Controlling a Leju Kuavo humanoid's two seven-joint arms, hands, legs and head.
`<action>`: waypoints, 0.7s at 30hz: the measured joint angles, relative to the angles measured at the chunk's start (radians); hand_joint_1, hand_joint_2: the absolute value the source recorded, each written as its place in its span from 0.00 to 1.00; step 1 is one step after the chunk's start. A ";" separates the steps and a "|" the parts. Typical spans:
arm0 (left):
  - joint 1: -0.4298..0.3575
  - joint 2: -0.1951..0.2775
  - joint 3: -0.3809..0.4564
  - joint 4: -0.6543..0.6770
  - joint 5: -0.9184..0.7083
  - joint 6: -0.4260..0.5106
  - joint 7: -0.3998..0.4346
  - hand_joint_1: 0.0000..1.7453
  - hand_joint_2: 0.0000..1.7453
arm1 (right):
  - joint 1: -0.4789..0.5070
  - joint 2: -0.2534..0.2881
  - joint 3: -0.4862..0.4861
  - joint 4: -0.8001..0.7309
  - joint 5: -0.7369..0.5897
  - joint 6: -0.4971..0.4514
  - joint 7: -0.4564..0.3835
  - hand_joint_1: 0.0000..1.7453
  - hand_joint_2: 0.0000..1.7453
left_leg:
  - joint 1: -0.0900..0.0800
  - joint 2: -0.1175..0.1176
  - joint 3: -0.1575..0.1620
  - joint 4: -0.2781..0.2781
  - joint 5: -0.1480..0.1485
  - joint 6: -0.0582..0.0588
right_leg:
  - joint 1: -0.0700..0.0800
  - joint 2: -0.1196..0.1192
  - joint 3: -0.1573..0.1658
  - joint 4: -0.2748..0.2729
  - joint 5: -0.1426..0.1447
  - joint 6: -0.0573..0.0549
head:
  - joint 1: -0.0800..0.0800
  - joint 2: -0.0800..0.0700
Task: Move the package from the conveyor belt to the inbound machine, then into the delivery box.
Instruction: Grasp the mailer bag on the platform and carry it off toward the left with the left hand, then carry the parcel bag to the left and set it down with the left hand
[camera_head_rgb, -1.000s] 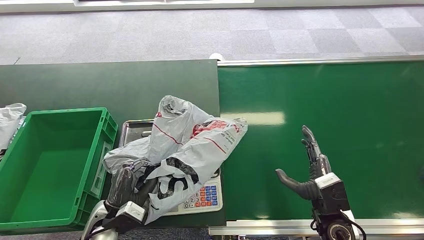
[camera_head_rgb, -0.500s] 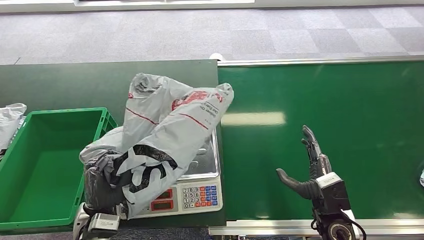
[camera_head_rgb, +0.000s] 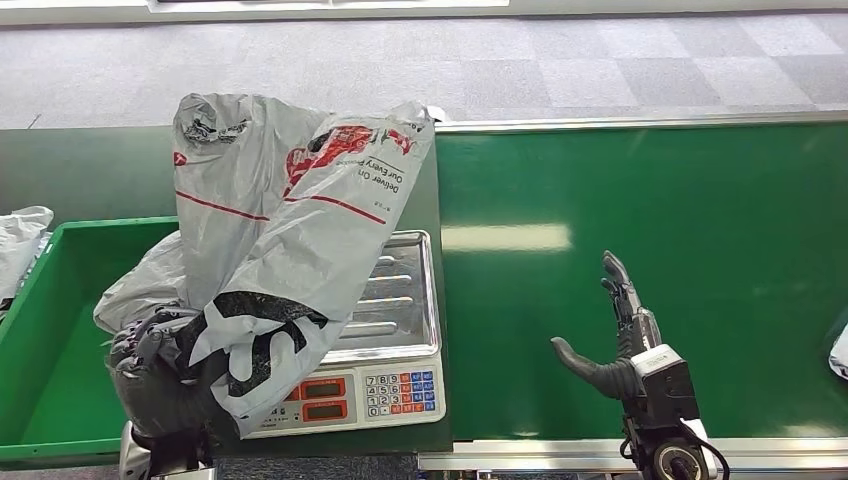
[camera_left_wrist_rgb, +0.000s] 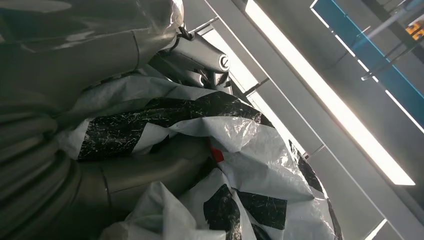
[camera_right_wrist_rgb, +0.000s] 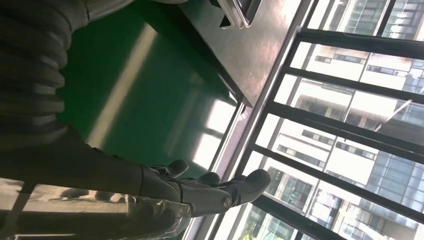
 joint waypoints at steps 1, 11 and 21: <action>0.003 0.001 0.001 -0.008 -0.002 0.000 0.000 1.00 1.00 | 0.000 -0.001 0.000 0.000 0.000 -0.001 0.000 0.00 1.00 | 0.000 0.000 0.000 0.000 0.000 0.000 | 0.000 0.000 0.000 0.000 0.000 0.000 | 0.000 0.000; 0.028 -0.018 0.050 -0.078 -0.053 0.001 0.000 1.00 1.00 | 0.009 -0.007 0.003 0.000 -0.003 -0.003 -0.001 0.00 1.00 | 0.000 0.000 0.000 0.000 0.000 0.000 | 0.000 0.000 0.000 0.000 0.000 0.000 | 0.000 0.000; 0.035 -0.034 0.078 -0.096 -0.056 0.001 0.000 1.00 1.00 | 0.010 -0.008 0.009 0.000 -0.005 -0.004 -0.002 0.00 1.00 | 0.000 0.000 0.000 0.000 0.000 0.000 | 0.000 0.000 0.000 0.000 0.000 0.000 | 0.000 0.000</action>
